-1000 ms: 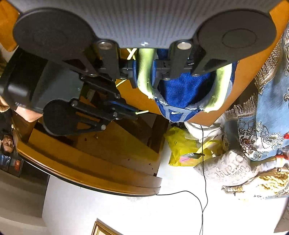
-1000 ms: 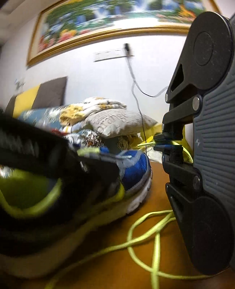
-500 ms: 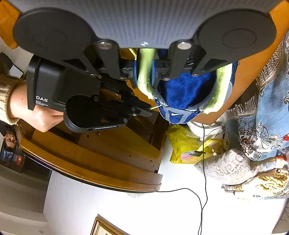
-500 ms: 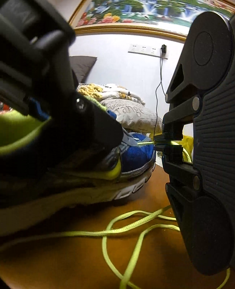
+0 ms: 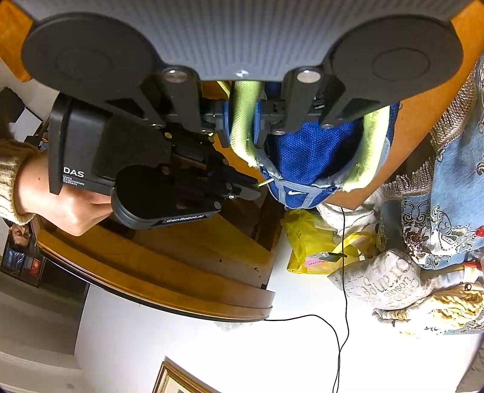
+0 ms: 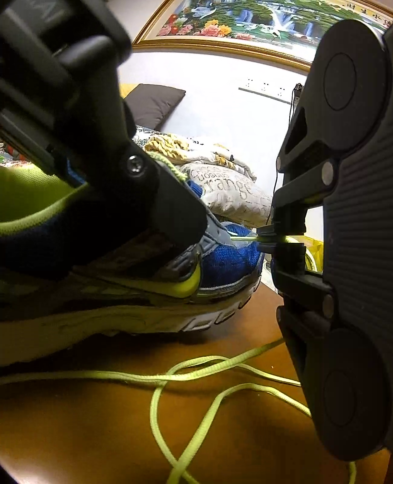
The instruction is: Lace up shoes with both hands
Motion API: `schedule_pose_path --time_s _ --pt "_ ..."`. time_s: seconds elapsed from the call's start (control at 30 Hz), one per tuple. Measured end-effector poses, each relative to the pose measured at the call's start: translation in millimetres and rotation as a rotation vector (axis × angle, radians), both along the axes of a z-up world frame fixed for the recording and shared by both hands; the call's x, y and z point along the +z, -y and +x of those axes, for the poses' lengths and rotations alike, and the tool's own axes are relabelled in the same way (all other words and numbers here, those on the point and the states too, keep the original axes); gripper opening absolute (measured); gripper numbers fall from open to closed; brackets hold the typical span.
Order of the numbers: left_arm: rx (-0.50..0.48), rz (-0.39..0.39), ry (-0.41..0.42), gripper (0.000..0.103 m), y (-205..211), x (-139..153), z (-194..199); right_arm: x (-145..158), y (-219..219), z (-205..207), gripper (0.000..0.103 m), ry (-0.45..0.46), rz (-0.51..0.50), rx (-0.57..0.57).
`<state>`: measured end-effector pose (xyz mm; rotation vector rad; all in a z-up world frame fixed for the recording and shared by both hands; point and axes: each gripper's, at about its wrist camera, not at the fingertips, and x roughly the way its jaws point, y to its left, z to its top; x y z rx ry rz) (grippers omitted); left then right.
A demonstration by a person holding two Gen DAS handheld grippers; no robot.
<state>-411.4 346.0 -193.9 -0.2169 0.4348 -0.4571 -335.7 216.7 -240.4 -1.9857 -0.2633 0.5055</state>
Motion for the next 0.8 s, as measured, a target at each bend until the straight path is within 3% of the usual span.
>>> schedule_pose_path --time_s 0.47,0.8 --pt "-0.014 0.0 -0.005 0.017 -0.6 0.1 0.2 43.5 -6.3 18.9 0.003 0.035 -0.068 0.064" --pt "-0.02 -0.002 -0.012 0.017 -0.3 0.4 0.3 81.3 -20.5 32.6 0.003 0.001 -0.086 0.095"
